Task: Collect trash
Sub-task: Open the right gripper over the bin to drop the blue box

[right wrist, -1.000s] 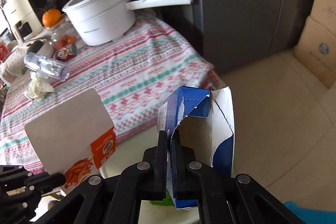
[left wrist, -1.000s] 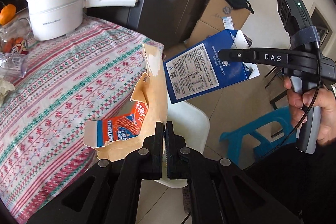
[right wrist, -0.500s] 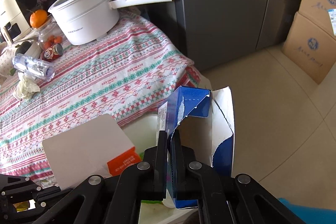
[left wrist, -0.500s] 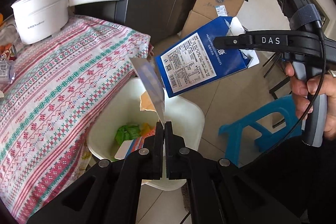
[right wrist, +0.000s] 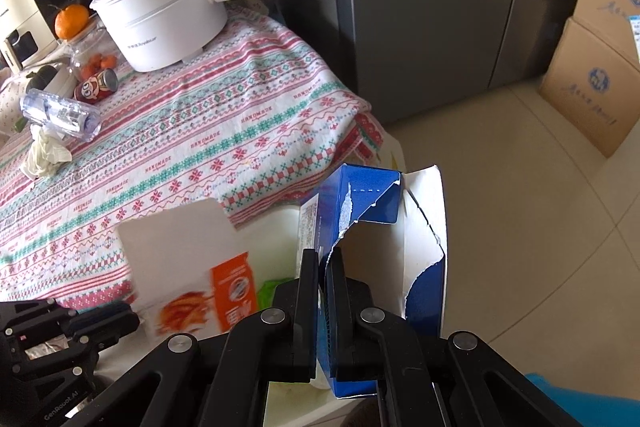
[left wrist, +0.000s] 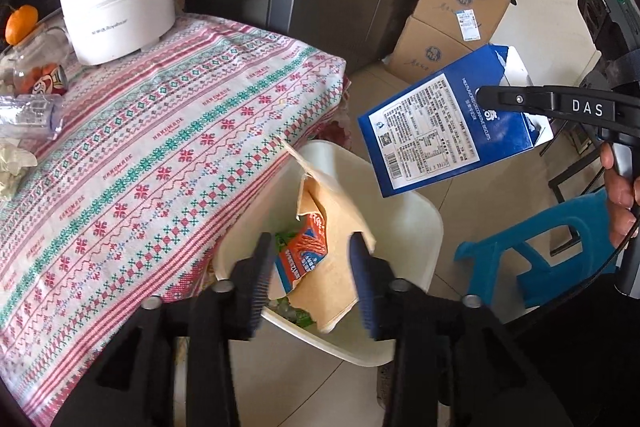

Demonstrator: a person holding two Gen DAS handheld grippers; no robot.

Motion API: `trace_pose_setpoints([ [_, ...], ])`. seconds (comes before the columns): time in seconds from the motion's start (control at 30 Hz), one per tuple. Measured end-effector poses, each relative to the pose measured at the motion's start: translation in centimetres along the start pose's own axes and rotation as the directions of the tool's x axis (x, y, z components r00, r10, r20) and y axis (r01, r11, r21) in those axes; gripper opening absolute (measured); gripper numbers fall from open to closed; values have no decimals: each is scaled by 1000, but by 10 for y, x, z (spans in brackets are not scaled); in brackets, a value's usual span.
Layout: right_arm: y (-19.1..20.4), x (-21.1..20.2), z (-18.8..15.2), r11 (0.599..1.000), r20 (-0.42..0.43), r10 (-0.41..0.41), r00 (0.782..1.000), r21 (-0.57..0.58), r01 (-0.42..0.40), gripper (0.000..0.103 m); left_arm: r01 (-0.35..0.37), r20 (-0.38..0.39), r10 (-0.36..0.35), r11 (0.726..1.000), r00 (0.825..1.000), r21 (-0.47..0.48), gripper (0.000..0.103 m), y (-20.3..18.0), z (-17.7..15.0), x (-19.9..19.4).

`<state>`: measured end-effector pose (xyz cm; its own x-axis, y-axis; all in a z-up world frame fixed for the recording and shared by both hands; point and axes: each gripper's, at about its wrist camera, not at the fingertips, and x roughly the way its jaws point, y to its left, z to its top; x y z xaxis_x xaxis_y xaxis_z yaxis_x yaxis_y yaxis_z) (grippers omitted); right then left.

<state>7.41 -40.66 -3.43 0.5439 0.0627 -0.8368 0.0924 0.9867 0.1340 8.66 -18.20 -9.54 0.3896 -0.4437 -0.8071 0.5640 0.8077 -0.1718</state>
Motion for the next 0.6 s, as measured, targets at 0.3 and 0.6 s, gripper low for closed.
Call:
trace_pose_setpoints([
  [0.3, 8, 9, -2, 1000, -34, 1, 999, -30, -2, 3, -112, 22, 112, 994, 993, -18, 73, 18, 1, -23],
  [0.6, 22, 34, -12, 998, -138, 19, 990, -61, -28, 3, -164, 17, 167, 978, 986, -129, 77, 58, -1, -41],
])
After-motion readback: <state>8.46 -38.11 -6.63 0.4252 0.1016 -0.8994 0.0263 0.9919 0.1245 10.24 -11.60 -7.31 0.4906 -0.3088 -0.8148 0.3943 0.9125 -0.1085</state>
